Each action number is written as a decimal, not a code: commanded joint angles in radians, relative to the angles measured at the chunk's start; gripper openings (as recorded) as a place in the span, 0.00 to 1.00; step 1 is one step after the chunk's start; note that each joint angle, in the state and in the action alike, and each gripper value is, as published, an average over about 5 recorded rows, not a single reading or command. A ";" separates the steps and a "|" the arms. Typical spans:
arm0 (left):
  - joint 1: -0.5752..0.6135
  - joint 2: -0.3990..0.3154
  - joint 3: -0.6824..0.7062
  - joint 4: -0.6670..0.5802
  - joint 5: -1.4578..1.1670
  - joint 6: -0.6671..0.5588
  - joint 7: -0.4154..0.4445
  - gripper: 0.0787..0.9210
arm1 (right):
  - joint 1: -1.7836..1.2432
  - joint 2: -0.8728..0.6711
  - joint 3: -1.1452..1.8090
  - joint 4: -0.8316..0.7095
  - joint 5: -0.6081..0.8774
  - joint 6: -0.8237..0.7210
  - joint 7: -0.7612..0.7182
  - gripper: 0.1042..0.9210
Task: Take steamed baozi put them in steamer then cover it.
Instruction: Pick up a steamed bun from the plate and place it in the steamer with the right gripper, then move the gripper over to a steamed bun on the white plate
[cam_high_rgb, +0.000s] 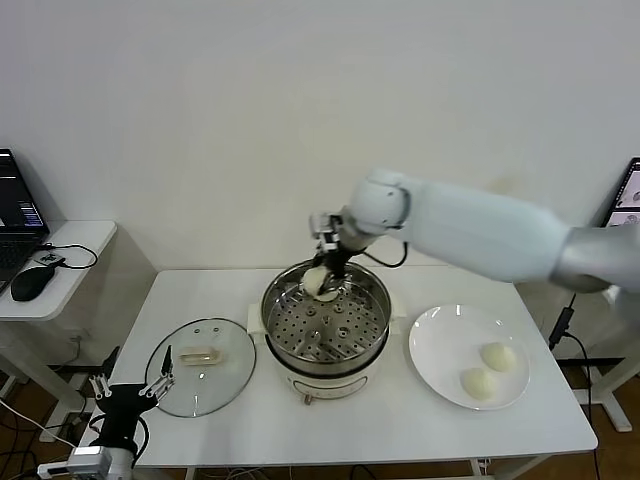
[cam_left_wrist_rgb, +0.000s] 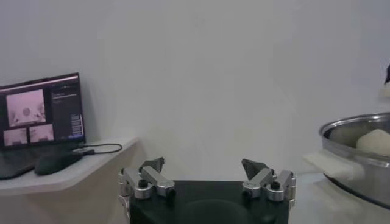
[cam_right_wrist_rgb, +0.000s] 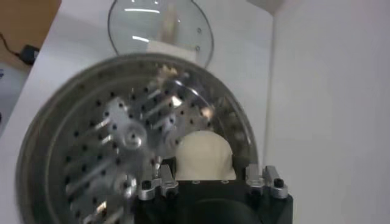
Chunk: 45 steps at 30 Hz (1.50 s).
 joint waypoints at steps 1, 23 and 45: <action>0.000 -0.001 -0.003 0.000 0.007 -0.004 0.000 0.88 | -0.080 0.139 -0.016 -0.086 0.012 -0.031 0.020 0.59; -0.001 0.010 0.001 -0.014 0.003 -0.002 0.004 0.88 | 0.082 -0.078 0.013 0.043 -0.033 -0.014 -0.083 0.88; 0.027 0.036 0.023 -0.001 0.003 0.000 0.009 0.88 | -0.193 -0.975 0.234 0.418 -0.405 0.320 -0.284 0.88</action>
